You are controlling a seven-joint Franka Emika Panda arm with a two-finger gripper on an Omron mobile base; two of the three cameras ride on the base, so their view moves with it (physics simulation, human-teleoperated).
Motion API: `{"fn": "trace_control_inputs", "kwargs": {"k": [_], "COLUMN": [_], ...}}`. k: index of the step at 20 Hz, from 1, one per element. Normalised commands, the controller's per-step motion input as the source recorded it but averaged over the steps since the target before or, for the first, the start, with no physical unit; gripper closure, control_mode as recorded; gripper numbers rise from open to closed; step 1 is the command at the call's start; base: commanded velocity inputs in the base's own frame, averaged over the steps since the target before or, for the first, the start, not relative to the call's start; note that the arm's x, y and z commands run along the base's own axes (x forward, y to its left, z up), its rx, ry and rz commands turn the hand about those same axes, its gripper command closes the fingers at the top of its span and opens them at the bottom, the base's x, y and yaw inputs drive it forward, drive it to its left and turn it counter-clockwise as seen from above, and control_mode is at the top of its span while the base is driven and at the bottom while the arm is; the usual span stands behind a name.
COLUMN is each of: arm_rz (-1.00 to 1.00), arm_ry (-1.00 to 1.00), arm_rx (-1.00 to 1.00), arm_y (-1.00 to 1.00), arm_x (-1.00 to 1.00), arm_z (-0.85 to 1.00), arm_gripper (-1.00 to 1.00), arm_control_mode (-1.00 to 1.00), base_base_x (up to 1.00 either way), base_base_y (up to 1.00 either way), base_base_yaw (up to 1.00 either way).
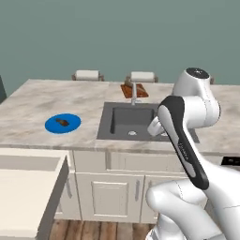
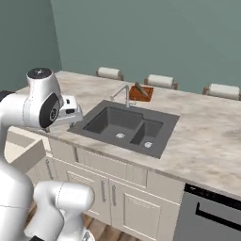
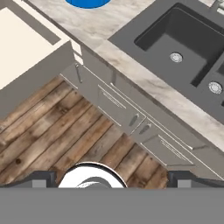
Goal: Pick up the knife from the drawer and place it on the cutting board. Then place the meat from the plate to the cutting board.
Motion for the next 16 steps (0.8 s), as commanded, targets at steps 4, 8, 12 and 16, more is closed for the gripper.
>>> {"fn": "trace_control_inputs", "kwargs": {"k": [4,8,12,16], "arm_rz": [0.00,0.00,0.00,0.00], "arm_ry": [0.00,0.00,0.00,0.00], "arm_rx": [0.00,0.00,0.00,0.00], "arm_y": [0.00,0.00,0.00,0.00], "arm_x": [0.00,0.00,0.00,0.00], "arm_z": [0.00,0.00,0.00,0.00], "arm_gripper": [-1.00,-1.00,-1.00,-1.00], "arm_control_mode": [1.00,1.00,1.00,1.00], "base_base_x": [0.49,0.19,0.01,0.19], "base_base_y": [0.25,0.79,1.00,0.25], "base_base_yaw": [0.24,0.12,0.08,0.09]}}
